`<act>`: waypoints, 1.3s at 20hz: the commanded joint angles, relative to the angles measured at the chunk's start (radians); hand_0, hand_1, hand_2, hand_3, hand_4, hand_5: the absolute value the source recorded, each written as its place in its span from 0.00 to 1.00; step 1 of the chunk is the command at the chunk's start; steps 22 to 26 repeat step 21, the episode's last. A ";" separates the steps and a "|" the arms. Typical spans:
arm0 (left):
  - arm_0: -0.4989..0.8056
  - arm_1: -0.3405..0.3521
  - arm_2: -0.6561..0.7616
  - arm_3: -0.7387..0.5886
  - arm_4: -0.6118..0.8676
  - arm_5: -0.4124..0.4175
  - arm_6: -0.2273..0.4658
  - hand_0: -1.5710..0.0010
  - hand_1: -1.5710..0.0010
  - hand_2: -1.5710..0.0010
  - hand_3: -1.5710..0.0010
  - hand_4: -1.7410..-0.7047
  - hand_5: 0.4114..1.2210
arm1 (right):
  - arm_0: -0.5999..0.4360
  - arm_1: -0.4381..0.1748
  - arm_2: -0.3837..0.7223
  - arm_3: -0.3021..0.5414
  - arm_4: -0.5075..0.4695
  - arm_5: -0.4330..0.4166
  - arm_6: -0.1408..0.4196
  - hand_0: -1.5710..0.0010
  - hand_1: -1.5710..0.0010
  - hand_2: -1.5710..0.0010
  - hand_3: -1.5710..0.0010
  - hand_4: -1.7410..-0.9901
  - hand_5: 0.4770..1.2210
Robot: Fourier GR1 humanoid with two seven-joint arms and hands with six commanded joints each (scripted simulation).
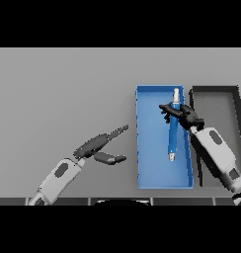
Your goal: Pick up the blue pipe and place it into the blue bin.
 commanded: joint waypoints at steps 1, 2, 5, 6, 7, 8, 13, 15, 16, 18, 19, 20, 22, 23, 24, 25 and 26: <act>0.004 0.001 -0.002 -0.006 0.003 -0.002 -0.002 1.00 1.00 1.00 1.00 0.88 0.08 | -0.021 -0.014 0.048 -0.006 -0.052 -0.023 0.000 0.62 0.64 0.65 0.79 0.58 0.95; -0.005 -0.001 0.004 0.004 -0.003 0.006 0.009 1.00 1.00 1.00 1.00 0.88 0.08 | -0.037 -0.038 0.077 -0.012 -0.053 0.007 0.000 0.69 0.71 0.72 0.83 0.63 0.89; 0.001 0.000 0.001 -0.001 0.005 -0.001 0.005 1.00 1.00 1.00 1.00 0.88 0.08 | -0.068 -0.096 0.149 -0.057 0.026 0.067 -0.012 0.84 0.85 0.86 0.91 0.72 0.71; 0.003 0.007 0.003 -0.004 0.006 -0.004 -0.004 1.00 1.00 1.00 1.00 0.88 0.08 | -0.074 -0.103 0.158 -0.062 0.035 0.073 0.000 0.87 0.88 0.89 0.93 0.72 0.66; 0.002 0.002 0.002 -0.001 0.005 -0.001 -0.001 1.00 1.00 1.00 1.00 0.88 0.08 | -0.088 -0.104 0.180 -0.055 0.045 0.082 0.000 0.90 0.91 0.91 0.94 0.73 0.61; 0.002 0.002 0.004 0.000 0.005 0.000 -0.011 1.00 1.00 1.00 1.00 0.88 0.08 | -0.093 -0.107 0.190 -0.060 0.044 0.090 0.000 0.90 0.92 0.93 0.96 0.73 0.58; -0.003 0.010 0.008 -0.018 0.012 -0.001 0.007 1.00 1.00 1.00 1.00 0.88 0.07 | -0.090 -0.113 0.197 -0.056 0.056 0.065 -0.002 0.97 0.98 0.98 0.99 0.74 0.44; 0.011 0.014 0.002 -0.025 0.012 -0.003 0.007 1.00 1.00 1.00 1.00 0.88 0.07 | -0.085 -0.113 0.201 -0.063 0.061 0.064 -0.010 0.98 0.98 0.98 0.99 0.74 0.42; 0.010 0.012 -0.001 -0.028 0.007 -0.001 0.009 1.00 1.00 1.00 1.00 0.88 0.07 | -0.072 -0.110 0.198 -0.069 0.055 0.063 -0.026 0.98 0.99 0.99 0.99 0.75 0.41; 0.013 0.008 -0.007 -0.023 -0.001 0.003 0.008 1.00 1.00 1.00 1.00 0.88 0.07 | -0.087 -0.112 0.207 -0.074 0.068 0.064 -0.013 0.99 0.99 0.99 0.99 0.74 0.40; 0.019 0.010 -0.008 -0.023 -0.007 0.007 0.006 1.00 1.00 1.00 1.00 0.88 0.08 | -0.087 -0.114 0.203 -0.078 0.062 0.060 -0.007 0.99 0.99 0.99 0.99 0.74 0.39; 0.020 0.012 -0.005 -0.025 -0.004 0.008 0.005 1.00 1.00 1.00 1.00 0.88 0.08 | -0.073 -0.111 0.207 -0.078 0.062 0.063 -0.019 0.99 0.99 0.99 0.99 0.74 0.39; 0.025 0.017 -0.005 -0.033 -0.007 0.010 -0.001 1.00 1.00 1.00 1.00 0.88 0.08 | -0.077 -0.111 0.211 -0.086 0.065 0.064 -0.015 0.99 0.99 0.99 0.99 0.74 0.39; 0.025 0.017 -0.005 -0.033 -0.007 0.010 -0.001 1.00 1.00 1.00 1.00 0.88 0.08 | -0.077 -0.111 0.211 -0.086 0.065 0.064 -0.015 0.99 0.99 0.99 0.99 0.74 0.39; 0.025 0.017 -0.005 -0.033 -0.007 0.010 -0.001 1.00 1.00 1.00 1.00 0.88 0.08 | -0.077 -0.111 0.211 -0.086 0.065 0.064 -0.015 0.99 0.99 0.99 0.99 0.74 0.39; 0.025 0.017 -0.005 -0.033 -0.007 0.010 -0.001 1.00 1.00 1.00 1.00 0.88 0.08 | -0.077 -0.111 0.211 -0.086 0.065 0.064 -0.015 0.99 0.99 0.99 0.99 0.74 0.39; 0.025 0.017 -0.005 -0.033 -0.007 0.010 -0.001 1.00 1.00 1.00 1.00 0.88 0.08 | -0.077 -0.111 0.211 -0.086 0.065 0.064 -0.015 0.99 0.99 0.99 0.99 0.74 0.39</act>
